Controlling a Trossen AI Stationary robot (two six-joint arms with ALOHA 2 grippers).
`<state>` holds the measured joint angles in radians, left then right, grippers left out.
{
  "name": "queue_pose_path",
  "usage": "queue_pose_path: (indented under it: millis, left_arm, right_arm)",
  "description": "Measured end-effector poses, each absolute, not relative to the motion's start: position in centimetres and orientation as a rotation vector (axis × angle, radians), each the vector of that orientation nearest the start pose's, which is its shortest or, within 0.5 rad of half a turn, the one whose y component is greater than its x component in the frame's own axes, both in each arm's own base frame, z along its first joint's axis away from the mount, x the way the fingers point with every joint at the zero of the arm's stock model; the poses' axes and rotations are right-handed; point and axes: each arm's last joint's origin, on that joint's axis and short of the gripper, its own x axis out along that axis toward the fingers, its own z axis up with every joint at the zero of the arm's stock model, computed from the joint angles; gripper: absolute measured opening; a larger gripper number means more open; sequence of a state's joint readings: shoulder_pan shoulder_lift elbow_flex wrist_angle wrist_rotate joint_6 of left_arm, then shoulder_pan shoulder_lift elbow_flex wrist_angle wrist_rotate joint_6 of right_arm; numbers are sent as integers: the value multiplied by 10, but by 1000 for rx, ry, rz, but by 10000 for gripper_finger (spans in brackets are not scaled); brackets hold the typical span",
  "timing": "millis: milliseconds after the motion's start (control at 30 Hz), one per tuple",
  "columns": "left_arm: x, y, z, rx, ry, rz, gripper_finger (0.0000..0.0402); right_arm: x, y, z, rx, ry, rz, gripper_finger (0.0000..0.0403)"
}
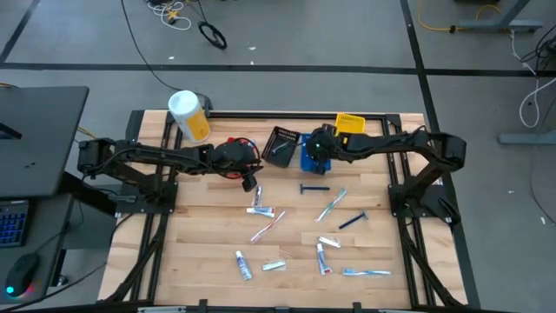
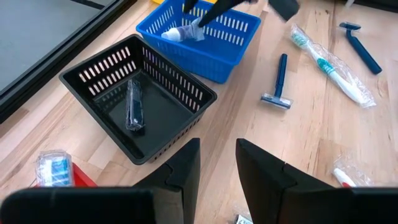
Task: Pick & Place Travel size toiletries
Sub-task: Put the blue razor into the yellow bin
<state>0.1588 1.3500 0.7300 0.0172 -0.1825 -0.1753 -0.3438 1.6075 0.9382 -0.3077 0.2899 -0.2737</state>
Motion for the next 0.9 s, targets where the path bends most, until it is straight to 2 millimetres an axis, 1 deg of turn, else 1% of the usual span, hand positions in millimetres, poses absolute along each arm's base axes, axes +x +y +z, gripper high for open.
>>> queue_pose_path:
  millis: [67, 133, 300, 433, 633, 767, 900]
  left_arm:
    - [271, 49, 213, -165, 575, 384, 111]
    - [271, 49, 213, -166, 574, 384, 111]
    - [271, 49, 213, -167, 575, 385, 111]
    - [271, 49, 213, -166, 575, 384, 111]
    - [271, 49, 213, -166, 575, 384, 111]
    - [271, 49, 213, -165, 575, 384, 111]
    - [271, 49, 213, -162, 576, 383, 111]
  right_arm:
    - [291, -112, 189, -197, 1060, -425, 129]
    - [287, -110, 190, -169, 1096, -401, 129]
    - [283, -99, 187, -79, 1136, -230, 136]
    - [288, -82, 187, -63, 1118, -113, 161]
    - [294, -55, 187, -63, 1116, -61, 197]
    - [293, -36, 185, -83, 1156, -6, 203]
    - [288, -18, 182, -105, 1227, 60, 203]
